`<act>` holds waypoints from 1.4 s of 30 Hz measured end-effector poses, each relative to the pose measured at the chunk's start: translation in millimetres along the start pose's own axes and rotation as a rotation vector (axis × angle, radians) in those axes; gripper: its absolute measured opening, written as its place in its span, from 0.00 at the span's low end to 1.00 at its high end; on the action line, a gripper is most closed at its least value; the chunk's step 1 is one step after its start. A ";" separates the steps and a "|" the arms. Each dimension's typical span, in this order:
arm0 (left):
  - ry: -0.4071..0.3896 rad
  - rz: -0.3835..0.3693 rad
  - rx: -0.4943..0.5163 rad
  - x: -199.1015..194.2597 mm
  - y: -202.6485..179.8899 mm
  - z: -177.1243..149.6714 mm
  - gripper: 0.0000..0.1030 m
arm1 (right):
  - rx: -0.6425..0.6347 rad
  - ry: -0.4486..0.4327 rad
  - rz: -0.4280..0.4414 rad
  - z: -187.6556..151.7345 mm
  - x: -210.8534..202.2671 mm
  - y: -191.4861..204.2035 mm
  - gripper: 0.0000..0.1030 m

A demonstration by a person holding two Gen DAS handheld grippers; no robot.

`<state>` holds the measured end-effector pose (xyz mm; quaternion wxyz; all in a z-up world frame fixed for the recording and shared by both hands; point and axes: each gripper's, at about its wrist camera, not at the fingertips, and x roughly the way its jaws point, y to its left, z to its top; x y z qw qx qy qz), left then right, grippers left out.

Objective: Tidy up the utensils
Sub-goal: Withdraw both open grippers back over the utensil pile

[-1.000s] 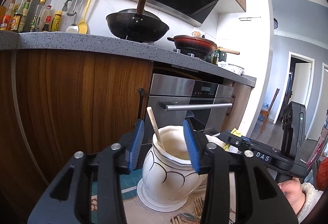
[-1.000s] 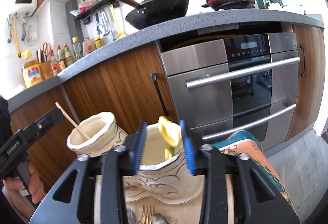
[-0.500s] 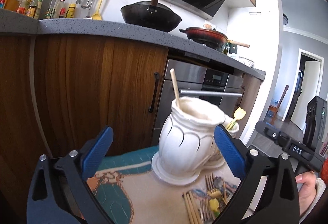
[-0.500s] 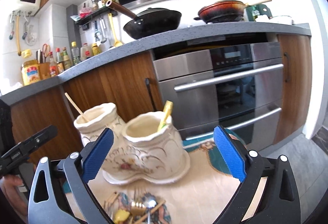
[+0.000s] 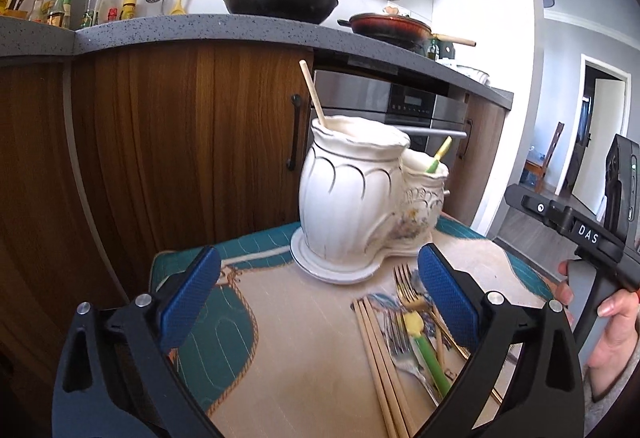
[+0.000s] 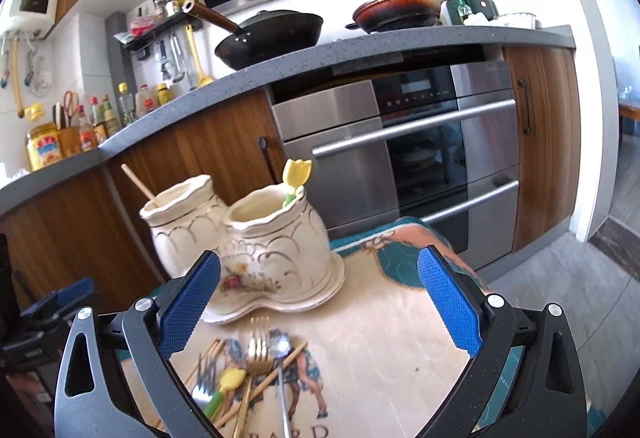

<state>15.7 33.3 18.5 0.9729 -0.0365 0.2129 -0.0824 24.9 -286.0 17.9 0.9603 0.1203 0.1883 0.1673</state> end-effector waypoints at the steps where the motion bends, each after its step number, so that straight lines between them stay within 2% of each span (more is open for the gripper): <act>1: 0.015 -0.007 -0.003 -0.1 -0.9 -1.8 0.95 | 0.003 0.004 0.009 -1.6 -1.7 -0.1 0.95; 6: 0.082 -0.016 0.003 1.3 -6.5 -12.3 0.95 | 0.002 0.021 0.014 -10.6 -12.2 -1.6 0.95; 9: 0.118 -0.010 0.024 3.5 -10.9 -19.3 0.94 | 0.021 0.019 0.051 -13.1 -17.3 -3.5 0.95; 13: 0.190 0.000 0.049 9.3 -15.7 -28.6 0.95 | 0.001 0.028 0.038 -15.0 -18.5 -1.8 0.95; 17: 0.266 0.001 0.073 14.5 -18.3 -38.3 0.95 | -0.029 0.074 -0.003 -18.5 -11.2 0.0 0.95; 21: 0.311 0.009 0.067 17.2 -16.8 -45.5 0.94 | -0.046 0.110 0.003 -21.4 -6.6 0.1 0.95; 24: 0.333 0.007 0.041 17.4 -11.9 -48.4 0.94 | -0.099 0.134 -0.019 -24.2 -3.8 5.9 0.95; 26: 0.348 0.008 0.029 18.8 -9.0 -49.5 0.94 | -0.117 0.154 -0.004 -26.3 -2.3 9.1 0.95; 33: 0.388 0.011 0.026 24.1 -8.0 -52.9 0.94 | -0.118 0.242 0.050 -33.8 8.8 11.8 0.95; 38: 0.406 0.011 0.029 28.0 -7.8 -55.7 0.94 | -0.145 0.267 0.034 -39.0 14.4 15.1 0.95; 42: 0.402 0.003 0.030 27.6 -8.0 -54.2 0.89 | -0.146 0.286 0.039 -40.8 17.7 14.5 0.95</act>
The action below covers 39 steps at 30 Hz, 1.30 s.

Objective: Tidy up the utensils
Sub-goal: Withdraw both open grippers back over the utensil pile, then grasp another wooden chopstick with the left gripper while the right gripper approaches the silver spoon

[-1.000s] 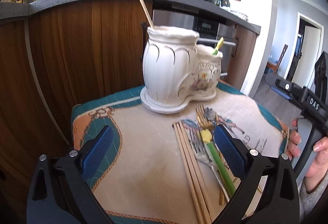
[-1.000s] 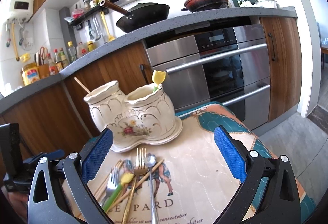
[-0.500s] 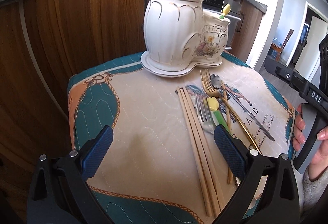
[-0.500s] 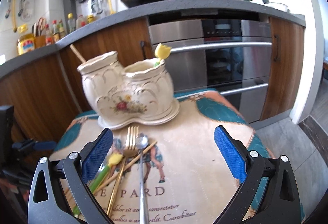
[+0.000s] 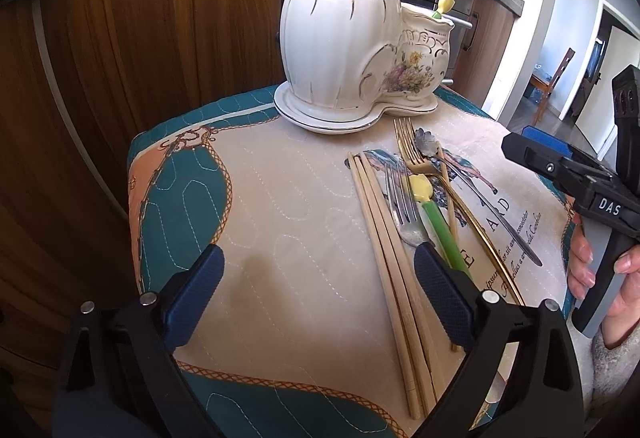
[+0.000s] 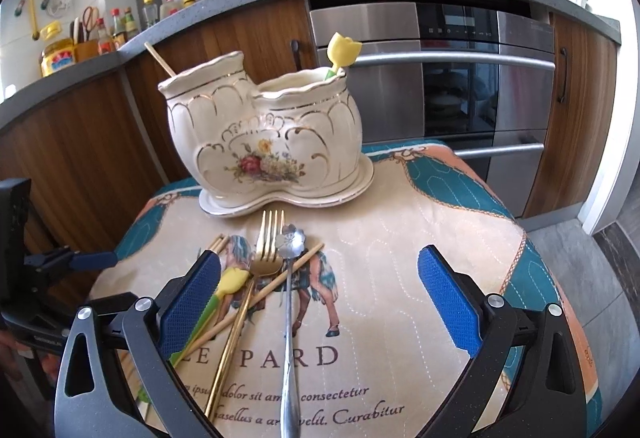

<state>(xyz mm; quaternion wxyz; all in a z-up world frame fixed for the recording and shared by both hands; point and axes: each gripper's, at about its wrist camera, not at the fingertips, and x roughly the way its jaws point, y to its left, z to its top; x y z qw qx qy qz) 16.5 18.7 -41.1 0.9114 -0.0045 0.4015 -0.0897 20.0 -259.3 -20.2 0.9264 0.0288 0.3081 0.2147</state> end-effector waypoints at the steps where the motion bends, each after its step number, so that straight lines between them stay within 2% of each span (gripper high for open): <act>1: -0.001 -0.002 0.003 -0.9 -0.3 0.6 0.88 | 0.001 0.006 0.000 -0.2 1.1 -0.4 0.95; 9: 0.025 -0.017 0.030 -4.1 -3.6 0.9 0.60 | 0.034 0.051 0.003 -0.7 8.9 -7.0 0.95; 14: 0.029 -0.044 0.042 -7.1 -6.8 0.4 0.50 | 0.045 0.058 0.007 -0.2 11.4 -9.0 0.95; 18: 0.043 -0.069 0.073 -5.8 -16.1 0.1 0.37 | 0.041 0.059 0.008 -0.1 11.8 -8.1 0.95; 21: 0.061 -0.059 0.112 -0.5 -25.7 -1.0 0.26 | 0.044 0.059 0.008 -0.5 11.7 -8.3 0.95; 27: 0.084 -0.032 0.141 10.5 -30.6 -2.5 0.19 | 0.044 0.060 0.009 -1.1 11.9 -8.0 0.95; 31: 0.091 0.033 0.168 17.3 -29.2 -0.4 0.13 | 0.045 0.060 0.010 -1.1 11.9 -8.2 0.95; 36: 0.096 0.019 0.170 22.6 -30.6 5.9 0.13 | 0.044 0.060 0.010 -2.0 11.3 -7.4 0.95; 38: 0.093 0.014 0.172 23.7 -29.1 8.0 0.11 | 0.039 0.063 0.010 -2.0 10.7 -7.2 0.95; 39: 0.090 0.010 0.167 24.2 -27.9 8.6 0.05 | 0.030 0.066 0.007 -2.3 10.1 -6.6 0.95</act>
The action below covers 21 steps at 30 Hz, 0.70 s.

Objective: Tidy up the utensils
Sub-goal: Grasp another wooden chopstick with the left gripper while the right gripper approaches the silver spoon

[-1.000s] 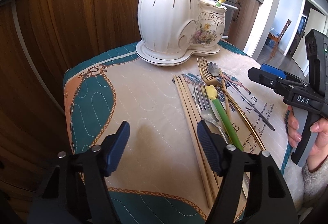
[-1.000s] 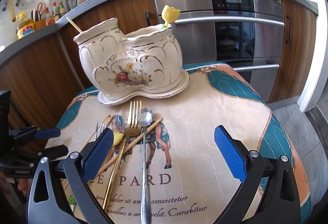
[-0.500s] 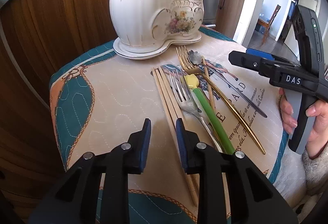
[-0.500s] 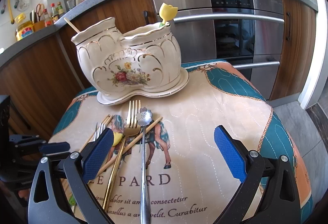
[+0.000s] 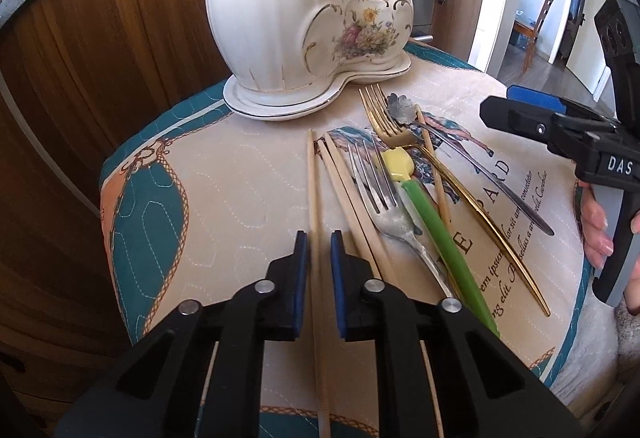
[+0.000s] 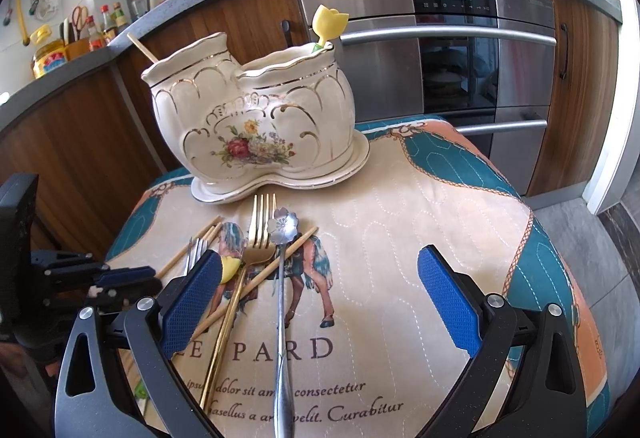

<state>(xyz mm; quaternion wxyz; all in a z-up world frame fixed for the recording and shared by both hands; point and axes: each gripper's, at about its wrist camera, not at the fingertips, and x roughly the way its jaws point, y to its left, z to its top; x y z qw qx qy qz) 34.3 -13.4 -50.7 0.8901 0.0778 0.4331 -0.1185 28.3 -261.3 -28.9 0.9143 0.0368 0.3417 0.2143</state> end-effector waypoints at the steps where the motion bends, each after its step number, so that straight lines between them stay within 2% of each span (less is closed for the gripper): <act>1: -0.005 0.000 -0.007 0.2 2.0 0.0 0.05 | -0.018 0.001 -0.013 -0.4 -1.4 1.5 0.95; 5: -0.027 -0.007 -0.033 -2.1 9.3 -0.8 0.05 | -0.103 0.005 -0.068 -0.7 -5.9 7.3 0.94; 9: -0.121 -0.065 -0.082 -23.8 20.0 -3.7 0.05 | -0.133 0.035 -0.061 -2.4 -1.6 9.9 0.92; 11: -0.154 -0.070 -0.089 -30.9 21.6 -2.7 0.05 | -0.144 0.052 -0.054 -3.3 1.7 13.0 0.85; 13: -0.194 -0.080 -0.093 -37.6 22.6 -2.3 0.05 | -0.164 0.070 -0.062 -4.4 5.8 17.2 0.71; 14: -0.199 -0.080 -0.092 -38.3 20.9 -0.8 0.05 | -0.178 0.086 -0.066 -5.7 9.2 19.7 0.68; 18: -0.188 -0.081 -0.063 -35.0 16.7 -1.9 0.05 | -0.220 0.128 -0.067 -9.5 18.7 28.1 0.49; 21: -0.149 -0.077 -0.043 -27.5 16.7 -4.5 0.05 | -0.253 0.161 -0.084 -11.1 27.0 35.1 0.37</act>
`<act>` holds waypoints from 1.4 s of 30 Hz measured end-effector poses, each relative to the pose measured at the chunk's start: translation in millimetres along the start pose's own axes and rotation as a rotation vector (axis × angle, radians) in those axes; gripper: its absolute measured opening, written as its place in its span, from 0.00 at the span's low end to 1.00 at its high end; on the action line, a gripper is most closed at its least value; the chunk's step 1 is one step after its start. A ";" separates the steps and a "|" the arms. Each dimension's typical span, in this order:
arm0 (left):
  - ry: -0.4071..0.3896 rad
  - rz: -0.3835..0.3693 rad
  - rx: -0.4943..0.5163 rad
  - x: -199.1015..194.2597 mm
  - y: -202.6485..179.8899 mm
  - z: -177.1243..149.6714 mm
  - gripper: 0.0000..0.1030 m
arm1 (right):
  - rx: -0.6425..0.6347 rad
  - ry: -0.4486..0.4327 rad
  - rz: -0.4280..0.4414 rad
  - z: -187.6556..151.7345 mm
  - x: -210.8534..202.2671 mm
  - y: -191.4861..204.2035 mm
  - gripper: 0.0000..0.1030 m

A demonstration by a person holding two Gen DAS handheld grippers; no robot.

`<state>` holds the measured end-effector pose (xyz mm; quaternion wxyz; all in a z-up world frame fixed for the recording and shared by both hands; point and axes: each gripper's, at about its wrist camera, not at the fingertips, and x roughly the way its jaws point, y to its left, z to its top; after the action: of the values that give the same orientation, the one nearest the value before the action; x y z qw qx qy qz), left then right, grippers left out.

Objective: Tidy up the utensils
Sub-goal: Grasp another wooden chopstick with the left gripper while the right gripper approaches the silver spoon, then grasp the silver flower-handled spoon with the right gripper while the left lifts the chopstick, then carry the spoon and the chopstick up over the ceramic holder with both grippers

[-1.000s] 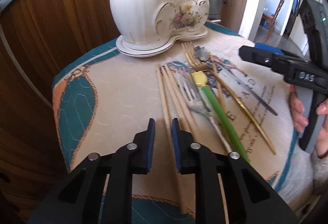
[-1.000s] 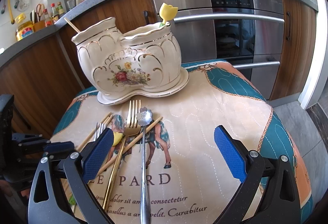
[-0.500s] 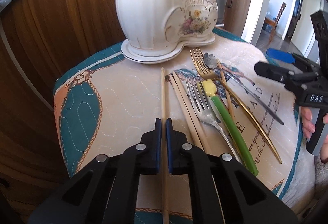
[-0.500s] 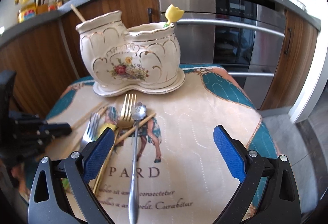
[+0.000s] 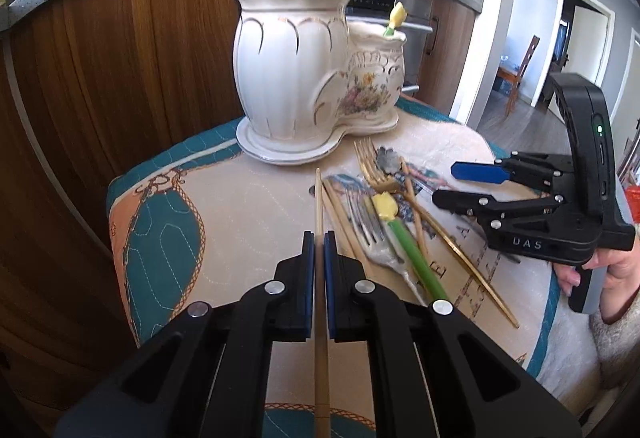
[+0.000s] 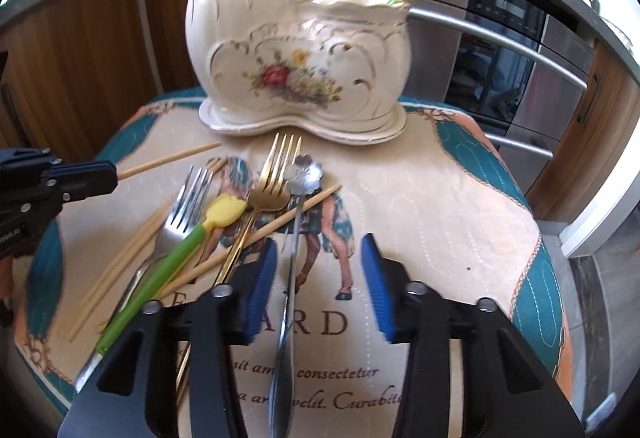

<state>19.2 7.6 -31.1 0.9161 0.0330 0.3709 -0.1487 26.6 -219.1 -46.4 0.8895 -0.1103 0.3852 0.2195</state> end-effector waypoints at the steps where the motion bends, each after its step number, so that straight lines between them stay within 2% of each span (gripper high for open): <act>1: 0.013 -0.001 0.002 1.3 -0.1 -1.5 0.05 | -0.004 0.013 0.001 0.5 2.7 0.6 0.33; 5: 0.075 0.002 0.040 6.3 -0.8 -3.5 0.05 | 0.007 0.031 0.035 2.8 6.9 -0.4 0.22; 7: 0.103 0.007 0.065 7.8 -2.3 -1.9 0.05 | 0.021 0.035 0.067 3.4 8.1 -2.7 0.10; 11: 0.144 0.020 0.092 10.7 -2.6 2.0 0.07 | 0.032 0.028 0.110 2.2 6.8 -3.7 0.04; 12: 0.154 0.022 0.096 12.0 -2.4 3.2 0.09 | 0.036 0.025 0.122 1.7 5.7 -4.6 0.04; 15: 0.191 0.010 0.096 17.9 -1.8 6.6 0.26 | 0.044 0.001 0.142 1.3 -0.7 -7.7 0.04; 17: 0.215 0.006 0.106 23.6 -4.0 9.3 0.29 | 0.045 -0.013 0.148 1.8 -3.9 -9.4 0.04; 20: 0.262 0.035 0.156 32.3 -10.0 11.1 0.29 | 0.055 -0.041 0.171 2.4 -10.1 -11.9 0.04; 21: 0.267 0.035 0.169 32.8 -11.6 12.1 0.25 | 0.056 -0.049 0.177 2.5 -11.8 -13.0 0.04; 22: 0.277 0.026 0.178 33.4 -12.8 12.9 0.11 | 0.059 -0.064 0.185 3.1 -15.4 -13.7 0.04; 23: 0.289 0.026 0.190 33.9 -14.0 13.7 0.07 | 0.059 -0.074 0.191 3.6 -17.5 -14.2 0.04; 28: 0.305 0.031 0.192 35.6 -11.9 16.0 0.05 | 0.076 -0.130 0.230 5.5 -30.0 -17.4 0.04; 31: 0.277 0.047 0.175 31.3 -8.1 15.9 0.05 | 0.079 -0.186 0.247 6.3 -41.6 -18.5 0.04; 37: 0.151 0.011 0.140 -9.8 -3.6 14.8 0.05 | 0.126 -0.264 0.270 7.6 -55.1 -28.4 0.04; 40: 0.035 -0.022 0.109 -34.4 -3.2 21.5 0.05 | 0.164 -0.330 0.278 9.4 -65.2 -33.6 0.04; 42: -0.056 -0.079 0.085 -49.9 -4.3 27.7 0.05 | 0.176 -0.373 0.271 10.6 -71.3 -36.8 0.04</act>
<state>2.5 11.2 23.5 0.9173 0.0531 0.3395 -0.2011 7.5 -269.4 14.1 0.9139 0.0627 0.2432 0.3190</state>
